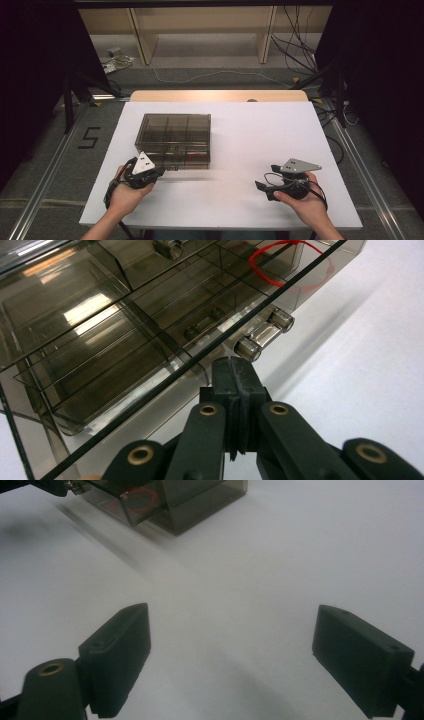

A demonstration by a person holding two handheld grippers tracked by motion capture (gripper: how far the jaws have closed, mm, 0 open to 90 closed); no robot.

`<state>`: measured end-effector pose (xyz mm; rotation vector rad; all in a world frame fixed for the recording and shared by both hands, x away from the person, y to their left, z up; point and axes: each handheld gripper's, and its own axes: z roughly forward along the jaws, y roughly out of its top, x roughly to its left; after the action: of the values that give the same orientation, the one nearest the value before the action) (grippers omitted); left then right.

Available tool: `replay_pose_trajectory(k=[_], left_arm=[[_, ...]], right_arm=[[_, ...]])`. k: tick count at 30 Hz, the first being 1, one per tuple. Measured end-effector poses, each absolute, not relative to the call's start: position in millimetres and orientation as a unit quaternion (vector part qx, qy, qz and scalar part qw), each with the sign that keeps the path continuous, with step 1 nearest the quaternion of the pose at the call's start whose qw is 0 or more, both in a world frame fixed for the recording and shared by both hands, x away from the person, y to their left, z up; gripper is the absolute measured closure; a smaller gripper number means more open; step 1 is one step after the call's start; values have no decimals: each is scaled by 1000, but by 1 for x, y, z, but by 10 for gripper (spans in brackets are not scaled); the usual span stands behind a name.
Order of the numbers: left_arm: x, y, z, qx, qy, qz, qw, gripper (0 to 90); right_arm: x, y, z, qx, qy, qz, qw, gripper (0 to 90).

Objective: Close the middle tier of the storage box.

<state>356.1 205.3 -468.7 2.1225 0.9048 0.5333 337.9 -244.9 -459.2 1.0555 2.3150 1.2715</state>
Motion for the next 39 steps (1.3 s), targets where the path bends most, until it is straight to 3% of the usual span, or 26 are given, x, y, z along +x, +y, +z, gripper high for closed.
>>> replay_pose_trajectory(k=[39], left_arm=[[365,209,-467,813,374,208,395,899]], right_arm=[[339,-243,-460,364,807,441,148,164]])
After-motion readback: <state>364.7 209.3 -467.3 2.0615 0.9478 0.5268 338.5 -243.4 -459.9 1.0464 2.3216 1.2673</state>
